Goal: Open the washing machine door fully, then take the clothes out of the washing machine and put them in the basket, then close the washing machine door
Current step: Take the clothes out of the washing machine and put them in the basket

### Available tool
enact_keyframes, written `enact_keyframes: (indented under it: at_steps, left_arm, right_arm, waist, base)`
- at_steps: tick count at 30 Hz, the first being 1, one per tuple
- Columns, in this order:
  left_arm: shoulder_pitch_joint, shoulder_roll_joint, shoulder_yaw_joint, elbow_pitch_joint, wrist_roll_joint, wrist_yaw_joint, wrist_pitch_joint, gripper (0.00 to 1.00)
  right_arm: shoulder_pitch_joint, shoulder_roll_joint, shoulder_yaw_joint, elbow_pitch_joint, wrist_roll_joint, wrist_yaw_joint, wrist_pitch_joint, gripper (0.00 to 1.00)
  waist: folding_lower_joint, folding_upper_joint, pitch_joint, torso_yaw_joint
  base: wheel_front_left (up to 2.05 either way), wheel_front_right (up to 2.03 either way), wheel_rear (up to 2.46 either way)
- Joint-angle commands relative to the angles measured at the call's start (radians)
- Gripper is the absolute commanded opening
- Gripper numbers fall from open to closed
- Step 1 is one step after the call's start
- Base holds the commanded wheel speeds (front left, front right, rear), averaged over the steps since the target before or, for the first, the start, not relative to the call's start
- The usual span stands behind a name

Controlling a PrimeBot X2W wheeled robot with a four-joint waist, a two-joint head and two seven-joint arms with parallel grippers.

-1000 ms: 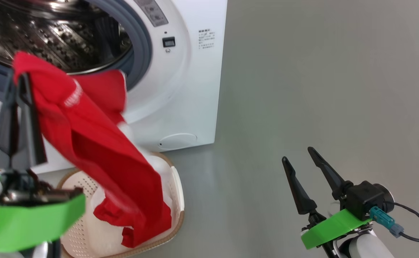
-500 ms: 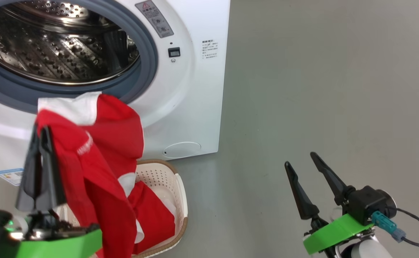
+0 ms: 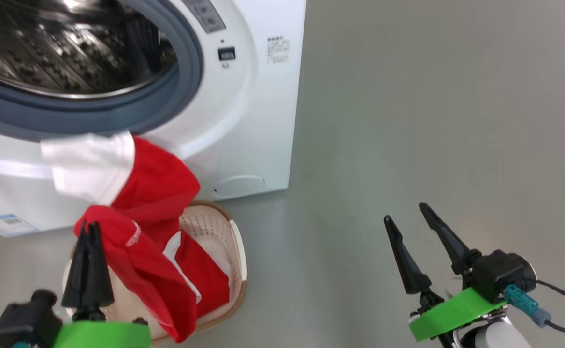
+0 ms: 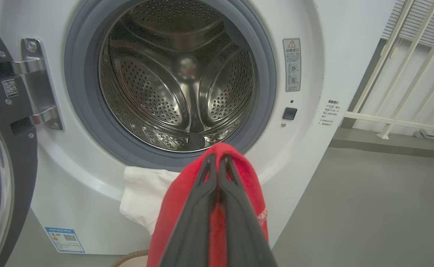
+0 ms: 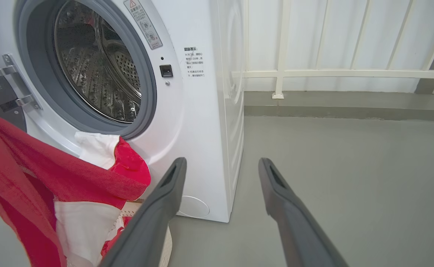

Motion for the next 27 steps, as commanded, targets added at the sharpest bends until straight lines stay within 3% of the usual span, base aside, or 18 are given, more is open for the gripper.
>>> enact_keyframes:
  at_steps: [1,15,27]
  left_arm:
    - [-0.071,-0.002,0.056,0.008,0.005,-0.025,-0.011,0.0]
    - [-0.264,-0.099,0.237,0.392,0.075,-0.194,-0.012,0.0]
    - [-0.423,-0.117,0.341,0.745,0.133,-0.244,-0.012,0.0]
  right_arm:
    - [-0.039,-0.003,0.02,-0.032,-0.007,0.0,-0.002,1.0]
    - [-0.113,-0.003,0.016,-0.059,-0.001,0.0,-0.016,1.0]
    - [-0.17,-0.003,0.015,-0.073,0.007,0.0,-0.027,1.0]
  waist:
    - [0.0,-0.0001,0.058,-0.016]
    - [0.0,-0.0001,0.251,-0.065]
    - [0.0,-0.0001,0.401,-0.082]
  base:
    - [0.0,0.0,0.0]
    - [0.0,0.0,0.0]
    - [0.0,0.0,0.0]
